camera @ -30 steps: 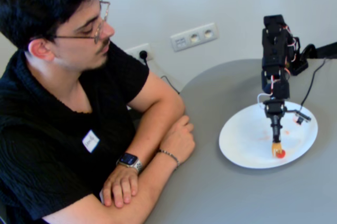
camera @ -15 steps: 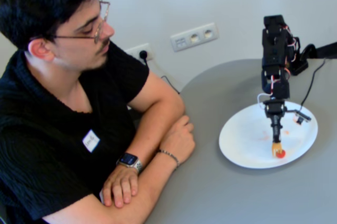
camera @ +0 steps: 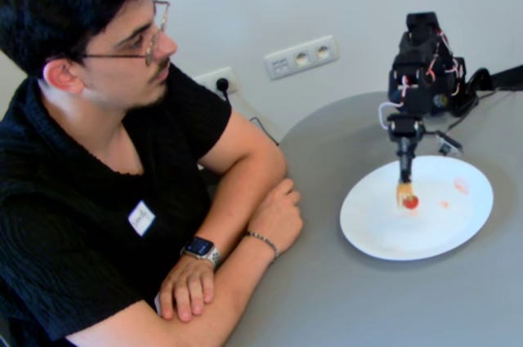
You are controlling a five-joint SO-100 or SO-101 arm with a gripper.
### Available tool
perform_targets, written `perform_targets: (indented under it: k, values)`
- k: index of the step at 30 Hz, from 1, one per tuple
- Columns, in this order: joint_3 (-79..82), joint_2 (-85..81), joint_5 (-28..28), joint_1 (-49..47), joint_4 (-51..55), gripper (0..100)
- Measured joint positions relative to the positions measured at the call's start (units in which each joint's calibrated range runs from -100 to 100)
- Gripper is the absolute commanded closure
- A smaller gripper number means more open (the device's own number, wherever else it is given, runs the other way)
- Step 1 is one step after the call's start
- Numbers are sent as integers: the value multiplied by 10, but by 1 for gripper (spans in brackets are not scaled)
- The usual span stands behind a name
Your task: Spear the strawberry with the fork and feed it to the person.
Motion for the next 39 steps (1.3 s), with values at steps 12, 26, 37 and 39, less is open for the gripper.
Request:
perform_targets:
  k: [12, 26, 37, 39]
  values:
    - [-411, 87, 50, 174, 37, 99]
    - [-517, 90, 112, 308, -103, 99]
    - [-519, 94, 142, 382, -154, 99]
    - [-519, 94, 141, 397, -154, 99]
